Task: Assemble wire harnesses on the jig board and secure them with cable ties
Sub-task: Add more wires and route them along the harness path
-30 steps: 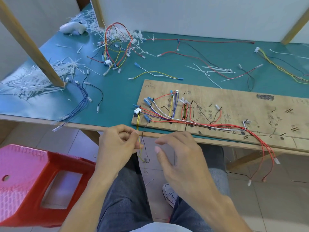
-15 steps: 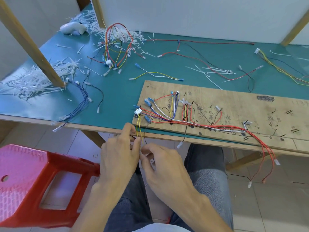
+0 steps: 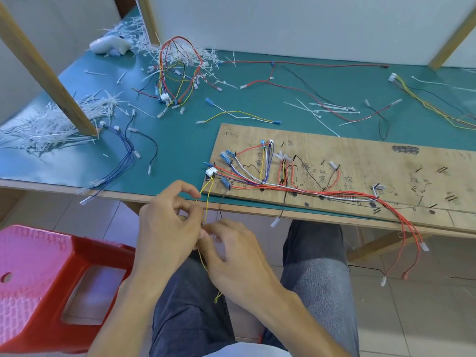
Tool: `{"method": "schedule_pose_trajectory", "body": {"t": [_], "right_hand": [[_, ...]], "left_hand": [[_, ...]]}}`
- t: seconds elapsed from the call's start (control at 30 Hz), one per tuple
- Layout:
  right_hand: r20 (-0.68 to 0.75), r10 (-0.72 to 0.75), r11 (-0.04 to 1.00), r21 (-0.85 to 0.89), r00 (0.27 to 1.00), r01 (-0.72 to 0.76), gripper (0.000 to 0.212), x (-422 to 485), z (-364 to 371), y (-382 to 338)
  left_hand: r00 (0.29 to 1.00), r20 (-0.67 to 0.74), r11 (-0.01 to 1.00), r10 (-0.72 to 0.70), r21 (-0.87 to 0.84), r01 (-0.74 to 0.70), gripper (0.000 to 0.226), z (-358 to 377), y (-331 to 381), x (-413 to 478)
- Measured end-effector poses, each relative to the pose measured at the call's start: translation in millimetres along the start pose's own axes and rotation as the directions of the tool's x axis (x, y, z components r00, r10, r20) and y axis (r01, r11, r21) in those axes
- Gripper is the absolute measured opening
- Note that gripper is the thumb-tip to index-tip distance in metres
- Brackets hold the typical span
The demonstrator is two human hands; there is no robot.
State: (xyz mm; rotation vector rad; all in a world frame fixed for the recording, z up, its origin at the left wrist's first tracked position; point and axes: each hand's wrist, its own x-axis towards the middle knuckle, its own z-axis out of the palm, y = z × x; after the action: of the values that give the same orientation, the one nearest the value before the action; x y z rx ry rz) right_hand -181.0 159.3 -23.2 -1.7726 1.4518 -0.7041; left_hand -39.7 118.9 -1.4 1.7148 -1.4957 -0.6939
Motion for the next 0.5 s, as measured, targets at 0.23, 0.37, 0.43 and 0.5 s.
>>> {"method": "schedule_pose_trajectory", "body": {"t": [0.23, 0.37, 0.43, 0.5], "right_hand": [[0.339, 0.058, 0.913, 0.363, 0.939, -0.187, 0.043, -22, -23, 9], [0.322, 0.103, 0.905, 0.362, 0.941, -0.223, 0.030, -50, -71, 22], [0.291, 0.144, 0.890, 0.380, 0.946, -0.253, 0.026, -62, -101, 32], [0.202, 0.186, 0.880, 0.401, 0.962, -0.255, 0.023, -70, -129, 41]], "left_hand": [[0.991, 0.100, 0.958, -0.086, -0.265, 0.110, 0.018, 2, 4, 5], [0.997, 0.082, 0.982, 0.008, -0.190, 0.007, 0.012, 9, 2, 1], [0.996, 0.073, 0.992, 0.058, -0.118, -0.049, 0.011, 12, 3, -2], [0.990, 0.074, 0.991, 0.120, -0.068, -0.116, 0.011, 14, 5, -4]]}}
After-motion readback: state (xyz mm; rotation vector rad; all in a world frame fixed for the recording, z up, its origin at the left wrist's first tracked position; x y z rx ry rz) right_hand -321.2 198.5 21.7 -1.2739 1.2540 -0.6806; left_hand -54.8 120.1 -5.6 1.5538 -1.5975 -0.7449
